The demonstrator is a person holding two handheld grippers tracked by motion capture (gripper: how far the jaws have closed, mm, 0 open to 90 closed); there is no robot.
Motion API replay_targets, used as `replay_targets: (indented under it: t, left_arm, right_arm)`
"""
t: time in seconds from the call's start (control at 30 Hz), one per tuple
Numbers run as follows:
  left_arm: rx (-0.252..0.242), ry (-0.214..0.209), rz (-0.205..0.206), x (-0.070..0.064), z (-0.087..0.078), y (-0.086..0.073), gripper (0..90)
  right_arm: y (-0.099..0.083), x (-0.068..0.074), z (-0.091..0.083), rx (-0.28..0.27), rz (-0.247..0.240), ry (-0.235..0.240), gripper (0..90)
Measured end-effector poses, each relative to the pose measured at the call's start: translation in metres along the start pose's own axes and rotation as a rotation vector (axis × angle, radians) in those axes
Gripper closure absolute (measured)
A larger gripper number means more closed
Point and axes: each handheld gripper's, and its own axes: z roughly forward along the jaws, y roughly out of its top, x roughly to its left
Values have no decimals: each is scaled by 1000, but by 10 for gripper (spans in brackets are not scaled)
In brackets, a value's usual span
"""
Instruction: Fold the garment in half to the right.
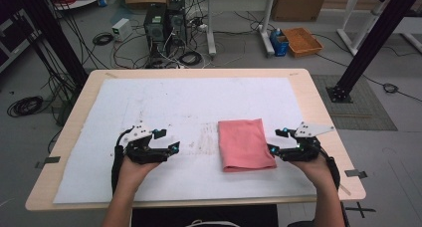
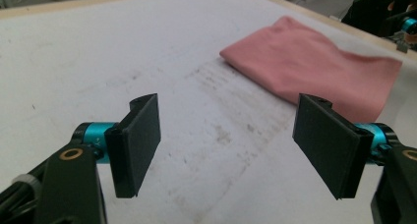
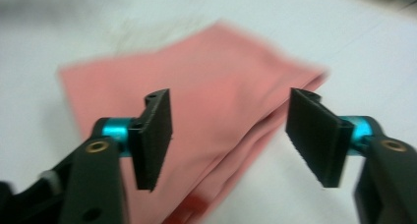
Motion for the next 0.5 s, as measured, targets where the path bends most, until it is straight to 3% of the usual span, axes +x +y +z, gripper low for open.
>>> replay_targets:
  t: [0.13,0.27,0.4,0.5]
  left_arm:
    - [-32,-13,17,-3,-1,9,240]
    - [-48,-21,42,-6,7,0,237]
    - [-4,4,33,-5,21,-15,230]
    - [-13,9,19,-2,20,-17,229]
  right_arm:
    - [16,-9,-1,-64,35,-79,260]
    - [15,-16,6,-94,83,-158,225]
    - [11,-24,16,-50,99,-181,215]
    - [6,-29,21,-29,116,-188,214]
